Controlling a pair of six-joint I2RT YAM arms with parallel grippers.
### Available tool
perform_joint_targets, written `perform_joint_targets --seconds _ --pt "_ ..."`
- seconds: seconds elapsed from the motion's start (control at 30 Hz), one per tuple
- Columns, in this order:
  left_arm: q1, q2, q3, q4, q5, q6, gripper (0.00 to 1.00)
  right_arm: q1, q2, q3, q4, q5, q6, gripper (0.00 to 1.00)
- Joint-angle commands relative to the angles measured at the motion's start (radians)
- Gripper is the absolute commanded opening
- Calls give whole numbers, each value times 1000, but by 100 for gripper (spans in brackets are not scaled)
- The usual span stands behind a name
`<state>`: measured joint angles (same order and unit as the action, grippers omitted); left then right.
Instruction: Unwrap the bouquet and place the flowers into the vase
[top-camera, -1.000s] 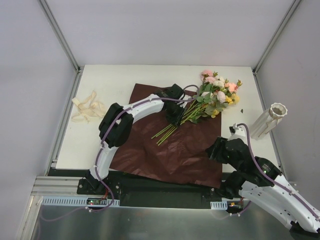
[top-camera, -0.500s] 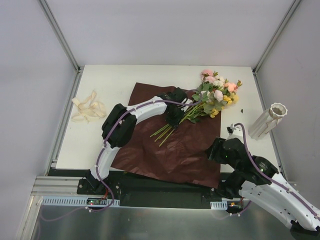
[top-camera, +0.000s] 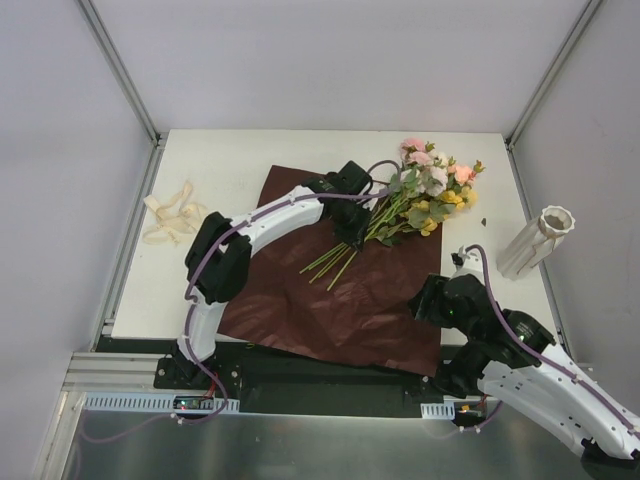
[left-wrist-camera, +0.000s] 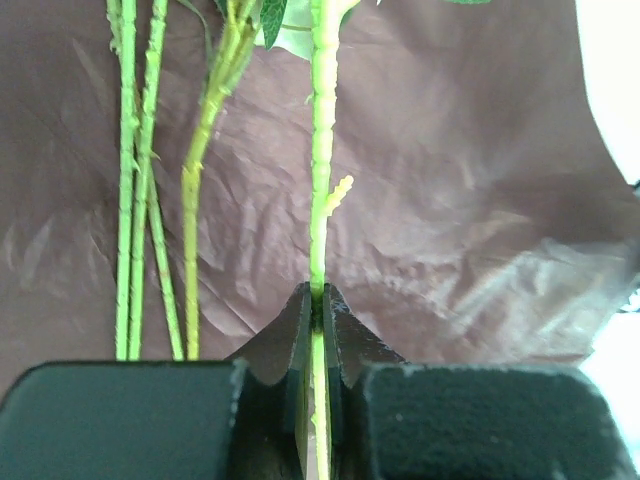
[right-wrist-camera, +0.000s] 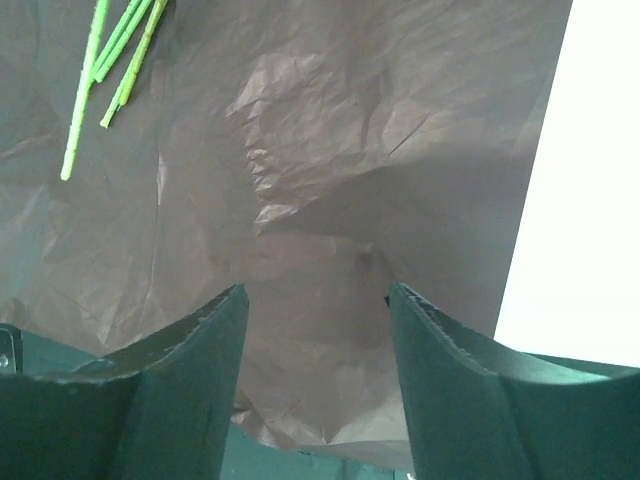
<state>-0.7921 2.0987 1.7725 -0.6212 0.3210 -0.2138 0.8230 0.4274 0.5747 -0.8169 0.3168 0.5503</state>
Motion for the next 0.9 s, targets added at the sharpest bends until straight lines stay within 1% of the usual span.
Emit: perform_joint_targets --seconds 0.0,0.07,0.13,0.33,0.37,0.47,0.57,0.7,0.73,0.83,0.87 --pt "-2 -150 -45 6 64 -90 0 -2 36 71 22 -30 20 65" --pt "-4 -199 -79 34 98 -113 0 -2 50 91 30 -45 23 71" --pt "-1 -236 -119 61 119 -131 0 -2 71 100 50 -57 17 73" --pt "1 -368 -159 104 128 -145 0 -2 120 132 59 -87 23 80" --pt "-1 -400 -169 110 122 -144 0 -2 119 134 64 -93 26 84" --pt "-1 -465 -231 146 116 -147 0 -2 109 140 81 -91 49 88" --pt "-1 -528 -315 185 125 -177 0 -2 106 186 90 -75 66 89" --pt "-2 -608 -427 250 164 -219 0 -4 152 316 102 -39 25 90" --pt "-2 -626 -468 276 168 -232 0 -2 168 377 107 -36 11 90" --pt "-4 -692 -536 308 173 -248 0 -4 252 460 128 -48 -47 91" --pt "-2 -718 -547 319 181 -248 0 -4 304 508 133 -61 -58 91"
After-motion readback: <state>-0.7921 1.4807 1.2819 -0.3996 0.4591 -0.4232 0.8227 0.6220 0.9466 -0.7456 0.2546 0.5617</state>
